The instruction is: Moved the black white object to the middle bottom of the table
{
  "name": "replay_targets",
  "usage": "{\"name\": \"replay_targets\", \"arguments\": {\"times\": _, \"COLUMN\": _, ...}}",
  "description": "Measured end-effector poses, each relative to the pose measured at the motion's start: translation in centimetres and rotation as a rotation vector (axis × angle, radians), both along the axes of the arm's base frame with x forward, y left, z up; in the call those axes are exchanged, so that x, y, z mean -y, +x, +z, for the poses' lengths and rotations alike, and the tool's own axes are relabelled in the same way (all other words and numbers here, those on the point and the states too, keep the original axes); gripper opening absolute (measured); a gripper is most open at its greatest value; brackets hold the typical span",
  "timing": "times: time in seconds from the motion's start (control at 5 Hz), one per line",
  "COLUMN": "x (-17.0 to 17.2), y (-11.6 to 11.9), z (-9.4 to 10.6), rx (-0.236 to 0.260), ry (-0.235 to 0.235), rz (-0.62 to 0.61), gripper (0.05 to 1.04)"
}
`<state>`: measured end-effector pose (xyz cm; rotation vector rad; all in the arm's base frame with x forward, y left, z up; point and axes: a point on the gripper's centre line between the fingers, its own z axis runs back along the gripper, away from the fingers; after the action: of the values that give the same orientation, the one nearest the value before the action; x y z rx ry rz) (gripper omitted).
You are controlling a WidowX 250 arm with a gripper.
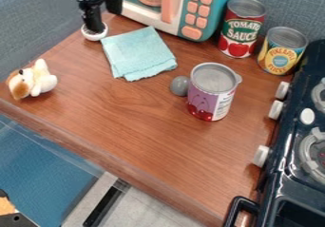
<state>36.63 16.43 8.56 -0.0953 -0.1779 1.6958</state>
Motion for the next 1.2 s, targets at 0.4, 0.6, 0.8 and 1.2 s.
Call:
{"name": "replay_targets", "arguments": {"times": 0.4, "x": -2.2, "y": 0.1, "z": -1.6, "rx": 0.011, "ry": 0.031, "rz": 0.072, "gripper": 0.998}}
{"name": "replay_targets", "arguments": {"times": 0.6, "x": -2.8, "y": 0.4, "z": -2.7, "rx": -0.012, "ry": 0.037, "rz": 0.079, "gripper": 0.999}}
{"name": "replay_targets", "arguments": {"times": 0.8, "x": -3.1, "y": 0.6, "z": -2.7, "rx": -0.015, "ry": 0.049, "rz": 0.088, "gripper": 0.948}}
{"name": "replay_targets", "arguments": {"times": 1.2, "x": -3.5, "y": 0.5, "z": -2.7, "rx": -0.011, "ry": 0.059, "rz": 0.109, "gripper": 0.352}}
